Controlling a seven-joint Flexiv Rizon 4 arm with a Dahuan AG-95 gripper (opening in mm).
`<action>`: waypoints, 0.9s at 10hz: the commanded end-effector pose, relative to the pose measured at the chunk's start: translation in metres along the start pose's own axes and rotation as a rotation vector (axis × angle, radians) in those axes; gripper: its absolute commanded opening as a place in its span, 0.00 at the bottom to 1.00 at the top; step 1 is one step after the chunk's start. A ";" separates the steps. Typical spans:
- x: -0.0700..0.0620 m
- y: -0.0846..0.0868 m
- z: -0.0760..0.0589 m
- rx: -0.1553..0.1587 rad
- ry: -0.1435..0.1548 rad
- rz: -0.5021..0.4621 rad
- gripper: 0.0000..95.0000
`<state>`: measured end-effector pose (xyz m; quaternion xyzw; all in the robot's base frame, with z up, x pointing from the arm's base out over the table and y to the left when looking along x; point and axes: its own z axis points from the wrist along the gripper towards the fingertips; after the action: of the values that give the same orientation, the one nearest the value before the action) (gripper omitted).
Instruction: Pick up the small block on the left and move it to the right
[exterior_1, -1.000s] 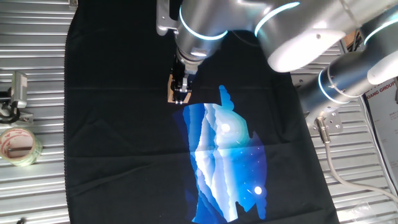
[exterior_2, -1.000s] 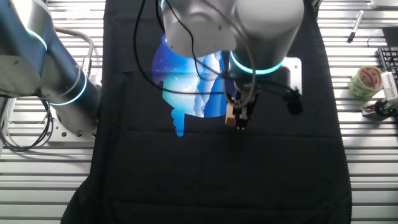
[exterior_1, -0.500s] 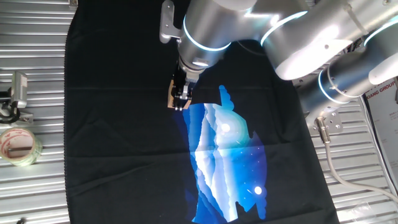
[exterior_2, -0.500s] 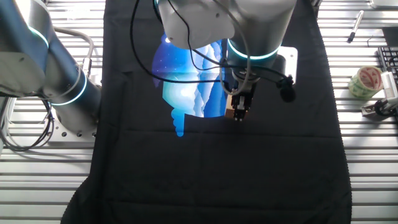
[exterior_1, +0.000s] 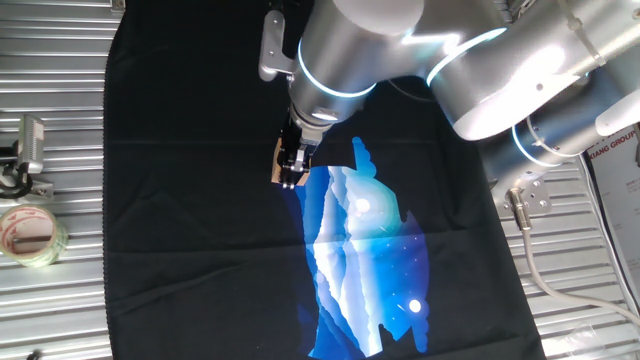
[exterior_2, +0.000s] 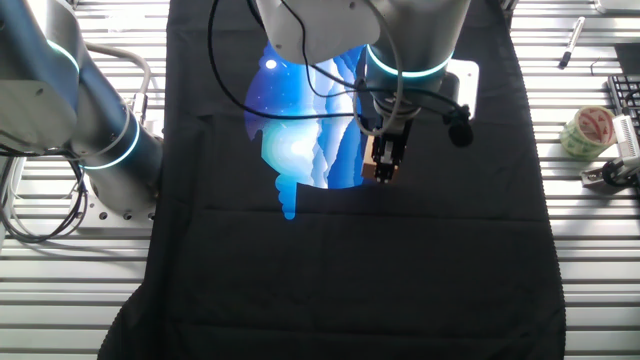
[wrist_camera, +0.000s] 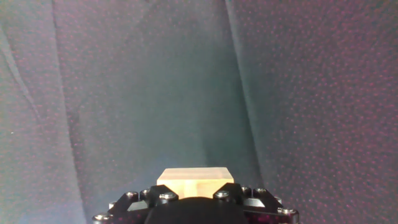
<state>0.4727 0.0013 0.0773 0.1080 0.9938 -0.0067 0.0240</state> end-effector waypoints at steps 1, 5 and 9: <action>0.002 0.003 0.000 0.011 -0.005 0.008 0.00; 0.004 0.009 -0.003 0.002 -0.010 -0.014 0.00; 0.002 0.020 -0.007 -0.018 0.012 -0.074 0.00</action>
<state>0.4748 0.0219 0.0846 0.0696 0.9974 0.0035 0.0175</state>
